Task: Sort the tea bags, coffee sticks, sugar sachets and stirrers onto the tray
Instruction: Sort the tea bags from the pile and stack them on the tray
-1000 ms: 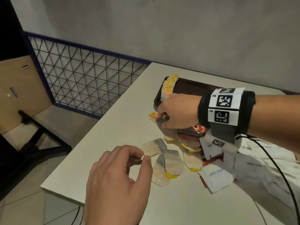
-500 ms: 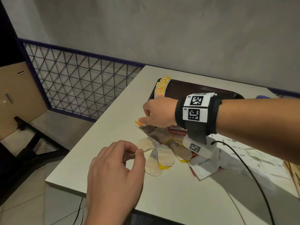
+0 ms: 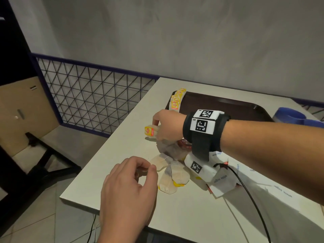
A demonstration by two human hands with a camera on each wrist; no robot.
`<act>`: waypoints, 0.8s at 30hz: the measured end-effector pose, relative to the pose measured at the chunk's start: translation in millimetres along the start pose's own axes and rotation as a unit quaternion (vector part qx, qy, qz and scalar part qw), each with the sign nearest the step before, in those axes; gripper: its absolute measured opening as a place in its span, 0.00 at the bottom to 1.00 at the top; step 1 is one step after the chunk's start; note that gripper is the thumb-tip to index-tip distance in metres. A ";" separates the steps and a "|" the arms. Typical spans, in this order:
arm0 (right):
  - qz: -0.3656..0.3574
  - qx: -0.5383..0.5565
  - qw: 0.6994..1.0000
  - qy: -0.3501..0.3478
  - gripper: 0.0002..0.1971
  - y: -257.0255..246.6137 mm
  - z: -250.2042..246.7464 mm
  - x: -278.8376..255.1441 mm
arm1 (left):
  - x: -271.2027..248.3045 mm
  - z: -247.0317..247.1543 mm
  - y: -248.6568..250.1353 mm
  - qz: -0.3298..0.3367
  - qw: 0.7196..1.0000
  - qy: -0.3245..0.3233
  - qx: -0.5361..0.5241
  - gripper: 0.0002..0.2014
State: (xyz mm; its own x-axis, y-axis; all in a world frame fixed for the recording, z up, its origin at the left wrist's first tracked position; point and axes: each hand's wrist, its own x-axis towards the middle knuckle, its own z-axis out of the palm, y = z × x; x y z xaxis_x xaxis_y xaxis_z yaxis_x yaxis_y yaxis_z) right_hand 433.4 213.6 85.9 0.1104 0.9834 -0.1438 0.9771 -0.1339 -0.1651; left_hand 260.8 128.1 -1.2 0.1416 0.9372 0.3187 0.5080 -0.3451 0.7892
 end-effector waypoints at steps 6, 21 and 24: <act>-0.035 0.370 0.926 0.065 0.11 27.1 -27.8 -53.8 | 14.5 -21.2 10.6 -0.079 0.983 -0.083 -0.140 0.07; -0.145 0.497 0.796 0.313 0.20 97.0 -83.3 -82.8 | 135.6 23.5 169.1 0.064 0.925 -0.220 -0.303 0.16; -0.136 0.486 0.801 0.323 0.22 108.3 -91.4 -78.2 | 148.7 37.5 172.2 0.054 0.917 -0.224 -0.325 0.18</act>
State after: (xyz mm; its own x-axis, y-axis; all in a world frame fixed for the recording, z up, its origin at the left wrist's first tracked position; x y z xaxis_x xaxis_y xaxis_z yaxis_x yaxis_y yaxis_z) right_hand 547.3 133.4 168.4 0.2952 0.8090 0.5083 0.4125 0.3719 -0.8316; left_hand 401.2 209.9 162.4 0.5698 0.7726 0.2801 -0.1223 -0.2572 0.9586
